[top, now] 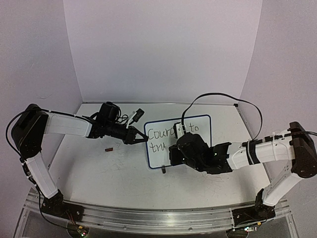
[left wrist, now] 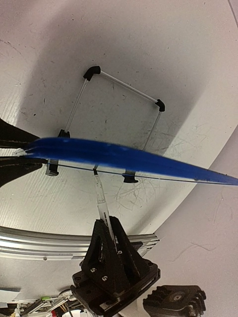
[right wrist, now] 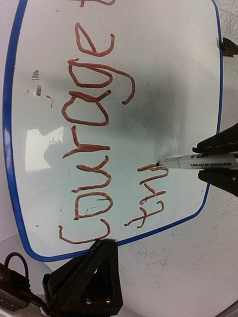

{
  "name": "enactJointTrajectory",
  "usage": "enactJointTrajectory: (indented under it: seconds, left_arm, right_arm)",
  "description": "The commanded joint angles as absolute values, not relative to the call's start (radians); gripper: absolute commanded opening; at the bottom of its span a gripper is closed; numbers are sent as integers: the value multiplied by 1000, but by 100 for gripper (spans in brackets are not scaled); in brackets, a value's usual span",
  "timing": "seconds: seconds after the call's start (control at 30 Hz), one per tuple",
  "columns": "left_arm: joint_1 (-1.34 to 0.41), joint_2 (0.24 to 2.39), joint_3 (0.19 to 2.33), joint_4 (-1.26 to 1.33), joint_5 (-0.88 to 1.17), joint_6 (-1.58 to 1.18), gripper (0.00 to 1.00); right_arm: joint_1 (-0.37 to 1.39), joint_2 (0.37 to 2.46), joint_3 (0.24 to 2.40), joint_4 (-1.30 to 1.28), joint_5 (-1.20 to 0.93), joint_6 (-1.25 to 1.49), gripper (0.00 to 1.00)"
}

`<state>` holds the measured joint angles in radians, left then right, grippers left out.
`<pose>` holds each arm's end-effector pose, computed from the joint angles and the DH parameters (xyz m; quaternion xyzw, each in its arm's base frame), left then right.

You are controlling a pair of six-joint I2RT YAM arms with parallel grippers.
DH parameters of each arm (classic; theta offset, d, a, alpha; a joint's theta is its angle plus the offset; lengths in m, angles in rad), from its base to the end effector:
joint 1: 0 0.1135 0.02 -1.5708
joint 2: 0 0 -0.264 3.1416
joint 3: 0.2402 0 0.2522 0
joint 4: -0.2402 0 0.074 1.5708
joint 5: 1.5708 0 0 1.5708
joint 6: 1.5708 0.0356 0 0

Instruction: Write a sentence on the whiteboard

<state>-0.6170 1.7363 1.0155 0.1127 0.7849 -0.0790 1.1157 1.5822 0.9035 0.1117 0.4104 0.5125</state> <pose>0.2860 -0.2338 0.2006 0.3884 0.7425 -0.4646 0.2865 0.1628 0.3003 0.2131 -0.1613 0.8487 0.2198 0.4532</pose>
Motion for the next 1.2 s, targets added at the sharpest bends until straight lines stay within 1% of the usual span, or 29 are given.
enactJointTrajectory:
  seconds: [0.0,0.67,1.07,1.17]
  left_arm:
    - [-641,1735,1035,43,789,-42,0]
    - [-641,1732,1033,40,781,-38,0]
    - [-641,1731,1033,38,779,-37,0]
    - [-641,1730,1033,38,777,-37,0]
  right_arm:
    - [1114,1571,879,87,431,537,0]
    - [1147,1588,844,86,408,575,0]
    - [1149,1669,931,122,409,527,0]
    - [1149,1659,960,124,400,508,0]
